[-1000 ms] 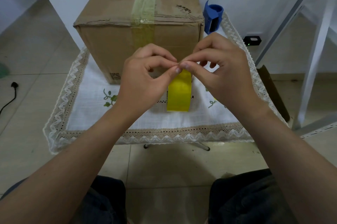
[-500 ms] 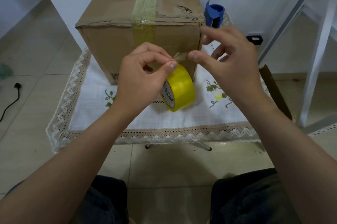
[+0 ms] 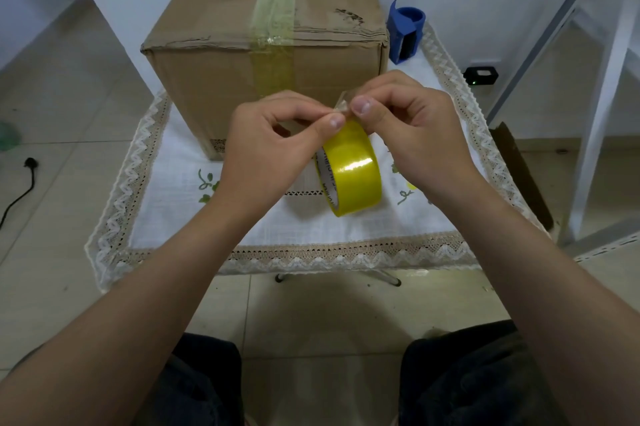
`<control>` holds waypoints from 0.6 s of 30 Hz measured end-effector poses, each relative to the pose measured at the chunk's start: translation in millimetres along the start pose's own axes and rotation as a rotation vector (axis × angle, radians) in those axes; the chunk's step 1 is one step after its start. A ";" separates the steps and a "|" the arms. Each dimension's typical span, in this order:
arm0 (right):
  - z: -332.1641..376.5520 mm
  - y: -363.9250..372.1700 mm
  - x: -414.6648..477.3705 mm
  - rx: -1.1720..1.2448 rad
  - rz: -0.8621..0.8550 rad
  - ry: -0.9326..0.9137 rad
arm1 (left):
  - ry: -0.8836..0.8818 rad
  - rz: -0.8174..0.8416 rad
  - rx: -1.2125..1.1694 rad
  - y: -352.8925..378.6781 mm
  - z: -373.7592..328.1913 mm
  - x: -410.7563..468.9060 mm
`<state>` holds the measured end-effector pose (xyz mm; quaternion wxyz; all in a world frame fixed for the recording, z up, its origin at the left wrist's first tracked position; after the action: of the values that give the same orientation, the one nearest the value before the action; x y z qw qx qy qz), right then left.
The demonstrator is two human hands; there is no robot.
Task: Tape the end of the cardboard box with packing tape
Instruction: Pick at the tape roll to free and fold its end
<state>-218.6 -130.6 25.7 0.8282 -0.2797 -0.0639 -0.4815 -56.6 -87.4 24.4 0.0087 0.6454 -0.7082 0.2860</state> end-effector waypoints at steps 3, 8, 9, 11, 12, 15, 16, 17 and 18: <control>0.4 -1.2 -1.3 -0.035 -0.014 0.006 | -0.015 -0.007 -0.032 0.4 -0.1 -0.3; 3.4 -1.0 -2.8 -0.089 -0.003 0.004 | -0.040 -0.035 -0.050 -4.8 -0.2 -0.2; 4.9 -0.1 -2.9 -0.098 0.002 0.000 | -0.042 -0.031 -0.041 -4.1 -0.3 0.0; 6.2 1.6 -2.5 -0.105 0.010 -0.001 | -0.034 -0.024 -0.042 -1.8 -1.6 0.2; 5.6 2.2 -2.3 -0.105 0.012 0.003 | -0.028 -0.022 -0.039 -1.3 -2.3 0.4; 3.7 3.0 -2.0 -0.095 0.011 0.016 | -0.028 -0.029 -0.015 -3.0 -2.3 0.8; 3.3 3.8 -2.1 -0.090 0.014 0.020 | -0.038 -0.033 -0.006 -3.8 -1.0 0.5; 3.1 4.7 -2.3 -0.087 0.016 0.025 | -0.050 -0.036 0.001 -4.4 0.5 0.2; 2.8 5.5 -2.5 -0.084 0.015 0.035 | -0.059 -0.039 0.010 -4.8 1.5 0.0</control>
<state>-215.0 -125.1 24.9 0.8204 -0.3064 -0.0271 -0.4821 -51.6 -88.0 25.1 -0.0100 0.6672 -0.6942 0.2699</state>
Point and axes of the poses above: each hand's wrist, its own x-axis towards the middle knuckle, its own y-axis out of the palm, z = x × y, the point moved 10 cm from there along x, towards the middle knuckle, and after that the axes turned 15 degrees about z, right-handed, at the moved point
